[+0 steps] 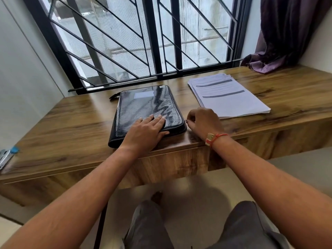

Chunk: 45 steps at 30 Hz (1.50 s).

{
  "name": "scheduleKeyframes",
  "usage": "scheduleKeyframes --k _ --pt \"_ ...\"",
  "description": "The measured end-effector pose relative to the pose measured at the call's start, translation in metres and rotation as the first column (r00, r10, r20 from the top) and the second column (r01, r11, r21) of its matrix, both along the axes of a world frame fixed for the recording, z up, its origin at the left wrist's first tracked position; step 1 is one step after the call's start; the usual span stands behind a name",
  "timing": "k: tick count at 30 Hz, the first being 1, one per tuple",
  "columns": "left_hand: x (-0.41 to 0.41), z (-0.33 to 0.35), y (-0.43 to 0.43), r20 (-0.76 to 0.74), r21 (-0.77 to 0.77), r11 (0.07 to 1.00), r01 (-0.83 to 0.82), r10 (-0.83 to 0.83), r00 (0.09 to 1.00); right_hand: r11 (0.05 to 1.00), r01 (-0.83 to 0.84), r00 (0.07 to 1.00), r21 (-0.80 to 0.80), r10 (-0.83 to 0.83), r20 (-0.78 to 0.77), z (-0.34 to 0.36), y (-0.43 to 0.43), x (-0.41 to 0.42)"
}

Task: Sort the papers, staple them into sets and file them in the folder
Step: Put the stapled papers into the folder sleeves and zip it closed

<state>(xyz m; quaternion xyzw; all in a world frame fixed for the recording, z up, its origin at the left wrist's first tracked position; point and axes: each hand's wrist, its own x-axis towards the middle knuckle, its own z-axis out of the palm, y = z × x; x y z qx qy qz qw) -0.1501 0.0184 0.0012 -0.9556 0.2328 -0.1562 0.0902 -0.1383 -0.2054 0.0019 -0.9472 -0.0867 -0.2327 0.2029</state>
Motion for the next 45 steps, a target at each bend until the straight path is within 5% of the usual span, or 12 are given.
scheduleKeyframes --k 18,21,24,30,36,45 --pt "-0.001 0.003 0.026 -0.029 -0.032 0.991 0.128 -0.129 0.991 0.991 0.031 0.996 0.132 -0.019 -0.087 0.008 0.023 0.080" --pt "0.006 0.015 0.026 -0.077 -0.135 0.979 0.151 -0.163 0.984 0.989 0.041 0.992 0.144 -0.022 -0.126 0.010 0.024 0.092" --pt "0.038 0.030 0.030 -0.163 -0.287 0.958 -0.003 -0.046 0.986 0.988 0.031 0.990 0.149 -0.010 -0.143 0.005 0.026 0.097" --pt "0.135 0.036 0.079 -0.312 -0.171 0.884 -0.435 0.371 0.875 0.989 0.013 0.987 0.146 0.010 -0.159 -0.003 0.022 0.108" --pt "0.174 0.020 0.106 -0.488 -0.261 0.836 -0.482 0.316 0.813 0.997 -0.012 0.988 0.078 0.024 -0.150 0.002 0.018 0.133" --pt "0.171 0.011 0.111 -0.472 -0.322 0.835 -0.446 0.267 0.840 1.000 -0.018 0.994 0.005 0.019 -0.105 0.007 0.028 0.190"
